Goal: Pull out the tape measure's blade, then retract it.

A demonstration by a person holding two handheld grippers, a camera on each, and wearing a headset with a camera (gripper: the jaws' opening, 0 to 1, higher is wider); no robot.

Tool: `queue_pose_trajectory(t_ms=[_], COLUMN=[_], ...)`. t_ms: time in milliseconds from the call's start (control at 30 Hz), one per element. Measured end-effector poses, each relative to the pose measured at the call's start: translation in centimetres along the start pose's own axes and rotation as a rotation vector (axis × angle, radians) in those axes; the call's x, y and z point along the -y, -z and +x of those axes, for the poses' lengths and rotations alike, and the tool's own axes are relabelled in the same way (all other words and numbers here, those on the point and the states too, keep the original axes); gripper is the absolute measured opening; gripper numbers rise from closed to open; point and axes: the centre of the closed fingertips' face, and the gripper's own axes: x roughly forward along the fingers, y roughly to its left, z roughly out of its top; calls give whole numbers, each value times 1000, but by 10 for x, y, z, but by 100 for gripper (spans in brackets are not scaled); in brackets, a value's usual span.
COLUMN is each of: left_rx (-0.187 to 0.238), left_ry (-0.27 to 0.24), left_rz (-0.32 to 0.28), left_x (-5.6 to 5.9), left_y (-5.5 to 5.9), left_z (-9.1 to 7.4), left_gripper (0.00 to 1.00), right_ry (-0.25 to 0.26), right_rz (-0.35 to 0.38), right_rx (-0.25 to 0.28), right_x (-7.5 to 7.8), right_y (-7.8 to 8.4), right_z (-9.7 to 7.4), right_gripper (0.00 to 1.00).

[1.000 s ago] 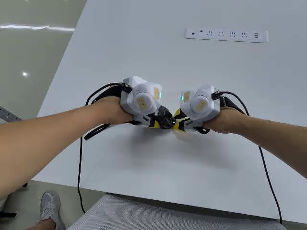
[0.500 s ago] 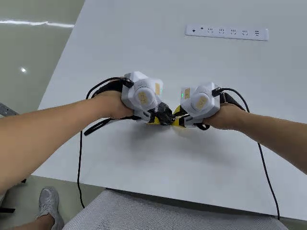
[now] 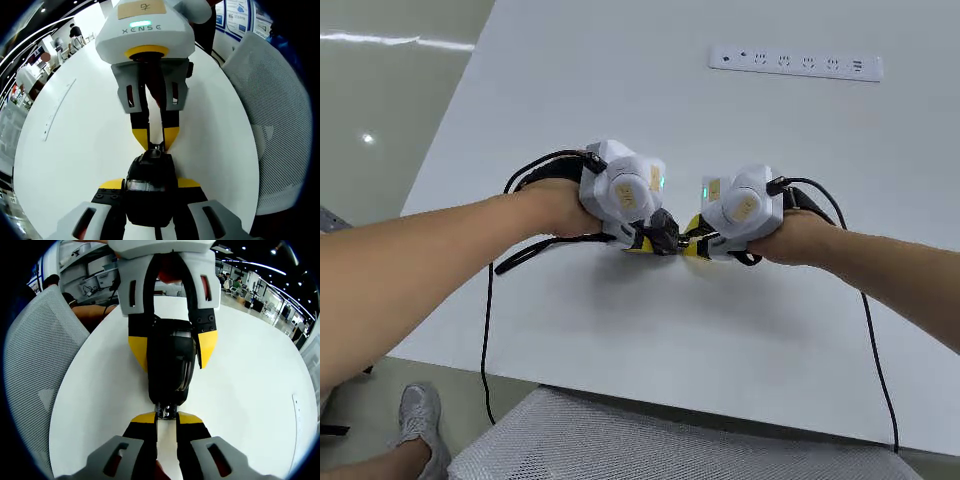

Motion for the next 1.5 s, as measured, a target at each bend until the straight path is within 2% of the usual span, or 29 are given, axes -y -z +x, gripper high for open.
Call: queue_pose_trajectory(t_ms=[433,967,1333,1500], left_rx=[0,9,7,3], left_ry=[4,5,9,12], left_rz=[-5,-1,-2,4], left_x=[-2,-4,-4,-3], left_y=[1,2,2,2], left_z=[3,5,6,6], left_gripper=[32,32,32,32], right_ry=[-10,-5,2,7], right_rz=[28,44,52,81], right_rx=[-4,-29,-45,-42], right_x=[-2,0,1,1], right_y=[11,32,52,59], right_z=[-11,-21,-37,-44], right_gripper=[9,9,9,9])
